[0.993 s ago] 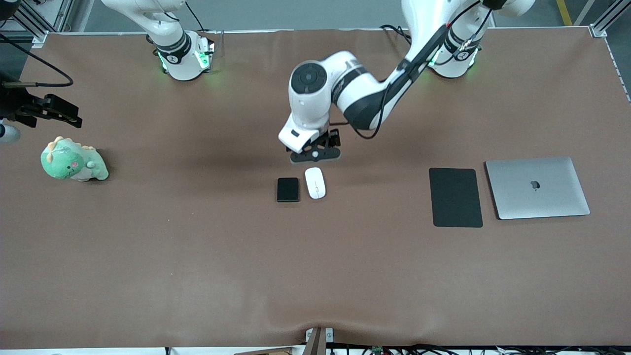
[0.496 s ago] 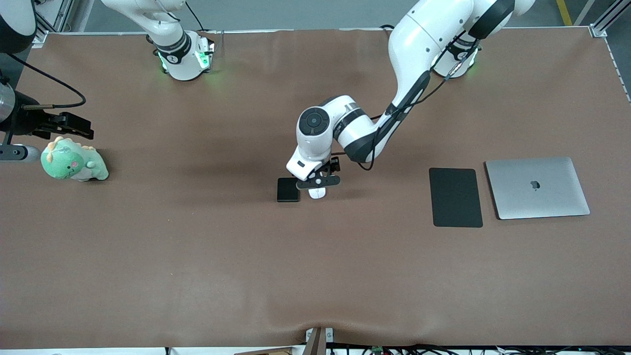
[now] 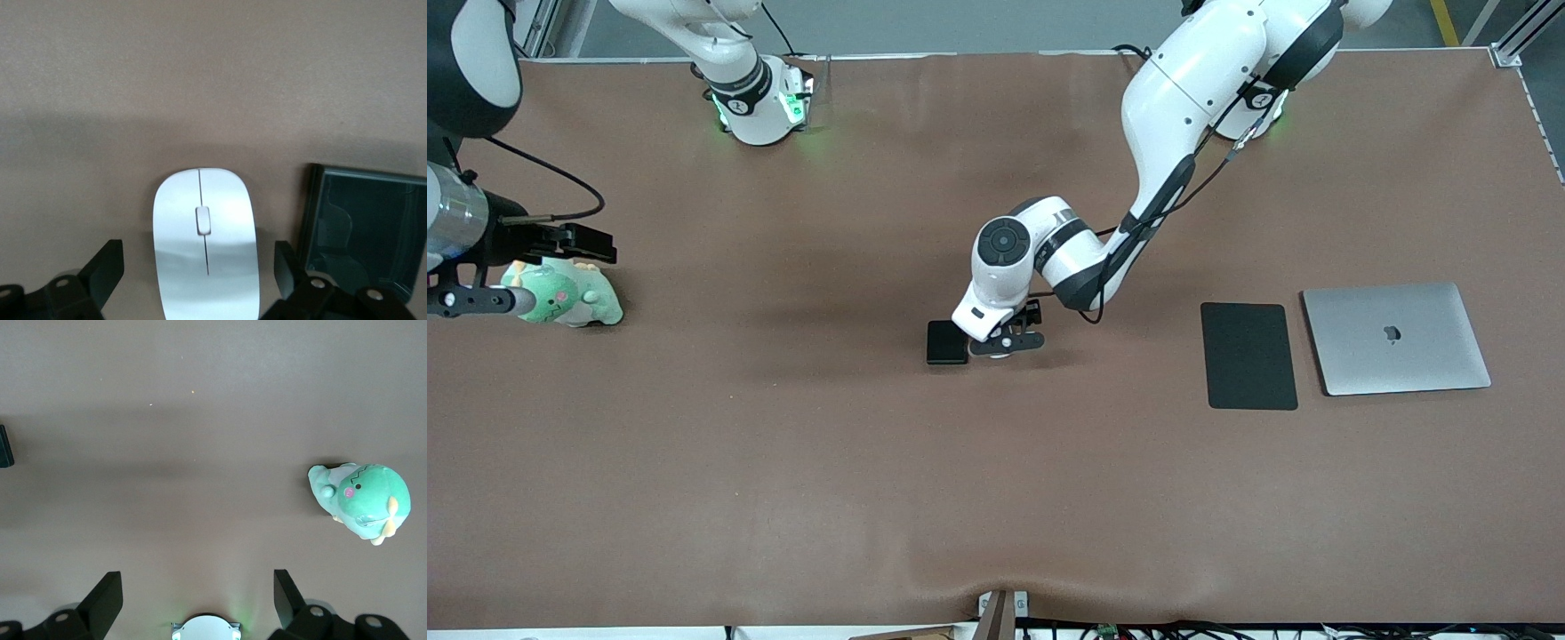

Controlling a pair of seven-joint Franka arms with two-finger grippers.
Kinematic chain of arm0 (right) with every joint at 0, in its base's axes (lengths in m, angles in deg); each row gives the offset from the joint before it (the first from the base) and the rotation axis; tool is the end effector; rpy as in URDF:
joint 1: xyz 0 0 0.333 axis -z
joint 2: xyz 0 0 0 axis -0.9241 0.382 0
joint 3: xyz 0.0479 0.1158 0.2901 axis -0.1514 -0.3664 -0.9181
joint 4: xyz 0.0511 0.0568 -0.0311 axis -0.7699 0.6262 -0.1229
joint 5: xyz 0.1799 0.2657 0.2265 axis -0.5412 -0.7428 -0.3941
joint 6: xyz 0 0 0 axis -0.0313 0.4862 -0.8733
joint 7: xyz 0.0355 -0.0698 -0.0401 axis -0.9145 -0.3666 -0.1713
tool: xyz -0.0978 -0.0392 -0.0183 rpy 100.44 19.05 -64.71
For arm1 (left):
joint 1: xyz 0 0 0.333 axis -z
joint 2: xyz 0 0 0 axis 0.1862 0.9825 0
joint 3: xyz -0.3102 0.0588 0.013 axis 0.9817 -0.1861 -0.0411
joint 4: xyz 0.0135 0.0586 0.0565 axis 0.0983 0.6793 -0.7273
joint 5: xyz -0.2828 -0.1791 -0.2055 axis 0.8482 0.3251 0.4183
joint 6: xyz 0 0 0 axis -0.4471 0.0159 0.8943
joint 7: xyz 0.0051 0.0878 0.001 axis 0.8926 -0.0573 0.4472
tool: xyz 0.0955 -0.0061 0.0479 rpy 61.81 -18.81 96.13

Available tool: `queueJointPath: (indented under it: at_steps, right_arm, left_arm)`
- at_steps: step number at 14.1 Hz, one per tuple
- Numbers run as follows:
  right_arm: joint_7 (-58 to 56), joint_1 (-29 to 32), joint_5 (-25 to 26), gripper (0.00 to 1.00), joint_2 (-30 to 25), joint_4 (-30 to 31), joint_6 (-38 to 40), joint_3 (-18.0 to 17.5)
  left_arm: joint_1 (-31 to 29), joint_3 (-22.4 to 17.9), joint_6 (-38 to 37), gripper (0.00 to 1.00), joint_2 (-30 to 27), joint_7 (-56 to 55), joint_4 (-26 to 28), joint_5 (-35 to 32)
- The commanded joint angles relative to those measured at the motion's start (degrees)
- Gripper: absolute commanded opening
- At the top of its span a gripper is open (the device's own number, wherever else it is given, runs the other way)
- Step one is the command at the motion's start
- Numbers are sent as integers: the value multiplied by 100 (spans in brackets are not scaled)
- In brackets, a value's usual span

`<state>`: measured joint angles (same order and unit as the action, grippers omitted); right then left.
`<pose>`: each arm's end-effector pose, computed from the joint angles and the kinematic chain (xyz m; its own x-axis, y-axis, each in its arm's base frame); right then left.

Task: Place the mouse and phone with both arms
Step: 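Reach the left gripper down to the white mouse while the right gripper moves out, then grasp the white mouse with the left gripper and lift it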

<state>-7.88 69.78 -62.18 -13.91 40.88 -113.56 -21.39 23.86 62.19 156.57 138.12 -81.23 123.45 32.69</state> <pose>0.5811 0.0043 0.5573 0.9684 0.0081 -0.2492 0.0151 -0.9995 0.0265 0.4982 -0.5307 0.1804 0.9927 0.1198 0.0113 0.1189 -0.9909 0.0634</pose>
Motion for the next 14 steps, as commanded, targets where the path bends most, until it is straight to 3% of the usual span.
queueJointPath:
  at_steps: [1,5,7,14]
  right_arm:
    - [0,13,-40,100,92,-17,122,-35]
    - [36,-74,-84,100,180,-8,79,-88]
    - [62,-154,-302,100,206,-17,9,-88]
    - [579,-408,-664,100,408,-17,-238,-88]
  left_arm:
    - [65,-45,288,100,208,-148,-162,-164]
    - [65,-45,297,100,209,-148,-162,-146]
    - [56,-45,288,83,191,-165,-171,-129]
    - [48,-36,200,53,34,-271,-170,-111]
